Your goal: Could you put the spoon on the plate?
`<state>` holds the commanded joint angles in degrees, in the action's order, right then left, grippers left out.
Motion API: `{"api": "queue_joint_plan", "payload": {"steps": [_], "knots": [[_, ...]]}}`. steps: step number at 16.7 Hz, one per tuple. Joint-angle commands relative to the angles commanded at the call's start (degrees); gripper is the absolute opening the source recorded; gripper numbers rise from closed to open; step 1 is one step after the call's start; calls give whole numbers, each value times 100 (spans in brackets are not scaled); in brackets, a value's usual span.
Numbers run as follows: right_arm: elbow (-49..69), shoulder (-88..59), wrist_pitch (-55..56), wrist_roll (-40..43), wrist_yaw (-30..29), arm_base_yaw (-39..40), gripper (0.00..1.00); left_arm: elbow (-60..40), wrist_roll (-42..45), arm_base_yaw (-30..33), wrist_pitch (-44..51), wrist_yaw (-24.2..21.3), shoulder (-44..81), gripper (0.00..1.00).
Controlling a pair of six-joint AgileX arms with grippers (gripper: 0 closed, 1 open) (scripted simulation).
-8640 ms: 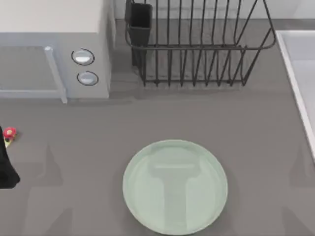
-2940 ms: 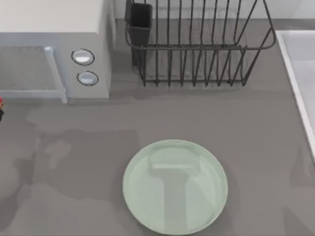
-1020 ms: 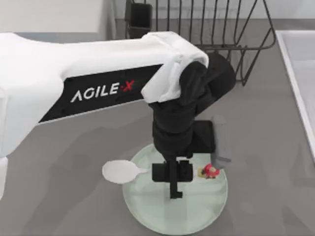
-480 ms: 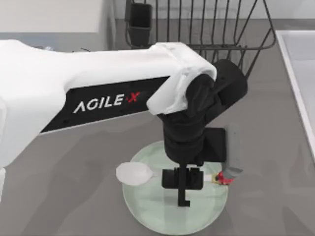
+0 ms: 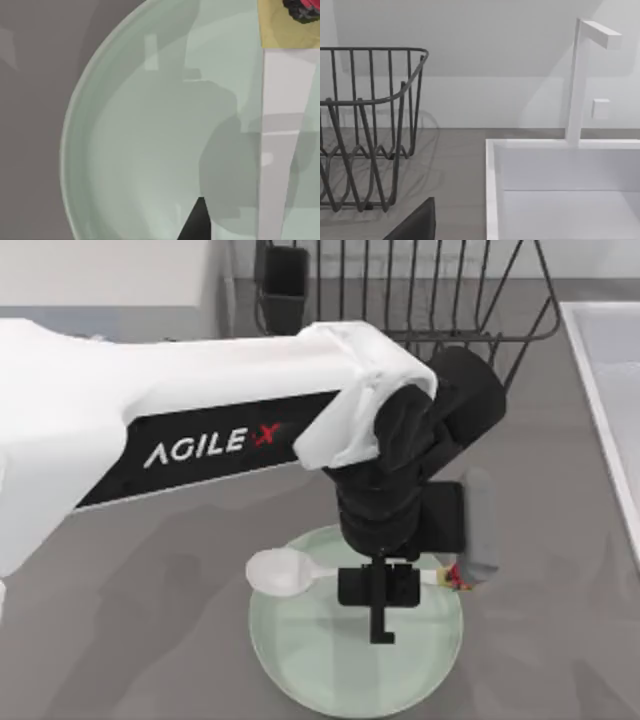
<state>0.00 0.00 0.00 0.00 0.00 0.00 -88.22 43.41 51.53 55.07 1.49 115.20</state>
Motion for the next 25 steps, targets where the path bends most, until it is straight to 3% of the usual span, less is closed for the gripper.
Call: {"api": "queue_joint_plan", "payload": {"steps": [15,25], "knots": [[0,0,0,0,0,0,100,392,-190,-185,28,-167,468,0],[0,0,0,0,0,0,100,392,-190,-185,28,-167,468,75]]}}
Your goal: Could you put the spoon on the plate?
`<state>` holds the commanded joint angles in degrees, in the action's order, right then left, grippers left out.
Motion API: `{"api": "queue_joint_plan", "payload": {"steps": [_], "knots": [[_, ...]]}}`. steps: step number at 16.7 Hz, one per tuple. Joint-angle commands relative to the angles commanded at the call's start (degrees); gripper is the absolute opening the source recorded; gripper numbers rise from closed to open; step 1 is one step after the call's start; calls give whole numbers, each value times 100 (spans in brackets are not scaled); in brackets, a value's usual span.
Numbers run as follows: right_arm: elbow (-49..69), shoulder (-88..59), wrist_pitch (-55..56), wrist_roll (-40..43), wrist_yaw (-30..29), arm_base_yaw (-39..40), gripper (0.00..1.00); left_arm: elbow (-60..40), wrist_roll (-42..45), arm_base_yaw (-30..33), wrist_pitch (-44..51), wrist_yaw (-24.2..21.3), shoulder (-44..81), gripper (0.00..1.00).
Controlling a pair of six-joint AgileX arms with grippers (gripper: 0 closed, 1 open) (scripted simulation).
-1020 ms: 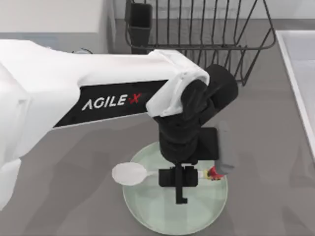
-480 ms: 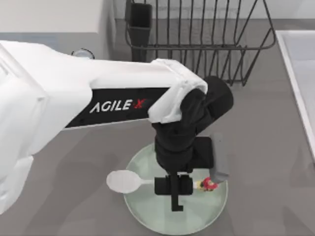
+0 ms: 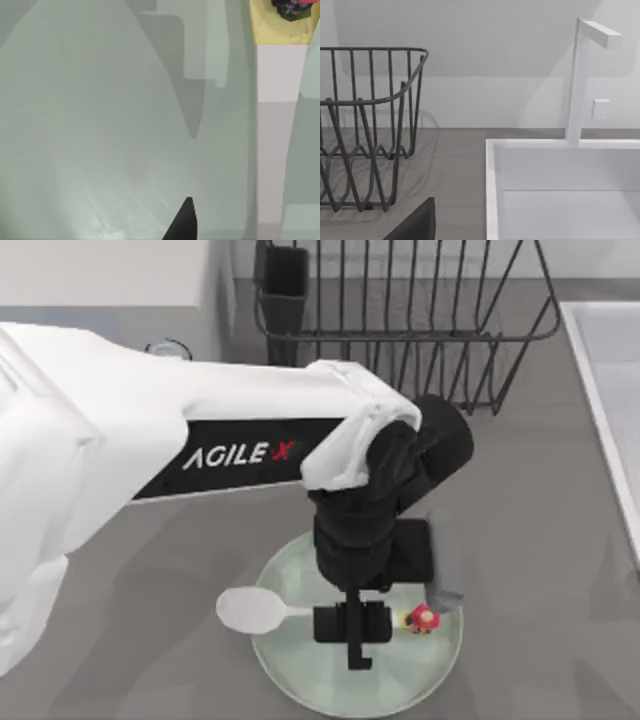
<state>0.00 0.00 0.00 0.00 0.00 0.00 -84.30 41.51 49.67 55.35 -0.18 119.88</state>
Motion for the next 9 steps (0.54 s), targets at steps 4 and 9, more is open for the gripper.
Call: {"api": "queue_joint_plan", "payload": {"steps": [4,9], "knots": [[0,0,0,0,0,0,100,0,0,0,0,0,0,100],[0,0,0,0,0,0,100,0,0,0,0,0,0,100]]}}
